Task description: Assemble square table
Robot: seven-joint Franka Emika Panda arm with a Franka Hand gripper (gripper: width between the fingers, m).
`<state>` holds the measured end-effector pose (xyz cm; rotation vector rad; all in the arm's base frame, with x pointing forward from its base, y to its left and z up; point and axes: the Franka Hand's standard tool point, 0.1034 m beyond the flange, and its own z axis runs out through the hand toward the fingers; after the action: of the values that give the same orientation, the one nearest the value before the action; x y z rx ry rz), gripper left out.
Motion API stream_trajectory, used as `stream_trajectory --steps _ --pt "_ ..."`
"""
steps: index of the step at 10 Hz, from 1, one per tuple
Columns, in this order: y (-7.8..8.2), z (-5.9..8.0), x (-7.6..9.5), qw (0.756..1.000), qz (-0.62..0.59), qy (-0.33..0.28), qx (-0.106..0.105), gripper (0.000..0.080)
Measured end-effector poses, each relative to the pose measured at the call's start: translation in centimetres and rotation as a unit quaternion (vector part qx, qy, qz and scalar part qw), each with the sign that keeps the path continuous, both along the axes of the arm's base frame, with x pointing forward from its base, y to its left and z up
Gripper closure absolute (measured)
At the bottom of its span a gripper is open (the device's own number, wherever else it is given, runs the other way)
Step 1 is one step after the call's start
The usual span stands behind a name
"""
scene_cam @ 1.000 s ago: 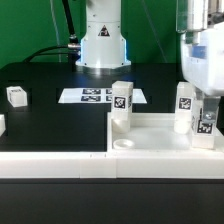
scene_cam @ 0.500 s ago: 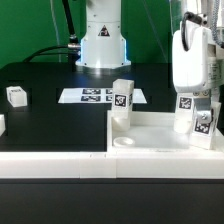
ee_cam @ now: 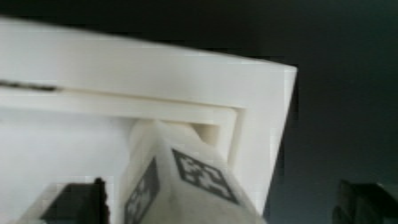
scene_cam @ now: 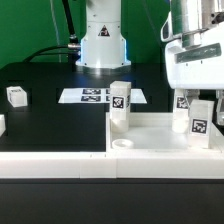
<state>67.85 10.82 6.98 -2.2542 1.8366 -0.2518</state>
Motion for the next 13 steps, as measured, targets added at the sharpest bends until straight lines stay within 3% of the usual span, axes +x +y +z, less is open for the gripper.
stream_trajectory --steps 3,4,5,6,7,9,10,13 --pt "-0.2 0.0 0.0 0.994 0.104 -0.006 -0.033 0.0150" --pt "-0.4 0.0 0.0 0.982 0.178 -0.001 -0.057 0.0150" --pt "-0.7 0.1 0.1 0.951 0.296 0.011 -0.090 0.0150" --pt "-1.0 0.3 0.3 0.931 0.353 0.014 -0.098 0.0150" --pt "-1.0 0.3 0.3 0.940 0.328 0.015 -0.093 0.0150" --pt "-1.1 0.3 0.3 0.943 0.319 0.015 -0.091 0.0414" --pt "-1.3 0.2 0.3 0.955 0.284 0.018 -0.084 0.0504" --pt "-1.6 0.2 0.3 0.976 0.204 0.024 -0.066 0.0504"
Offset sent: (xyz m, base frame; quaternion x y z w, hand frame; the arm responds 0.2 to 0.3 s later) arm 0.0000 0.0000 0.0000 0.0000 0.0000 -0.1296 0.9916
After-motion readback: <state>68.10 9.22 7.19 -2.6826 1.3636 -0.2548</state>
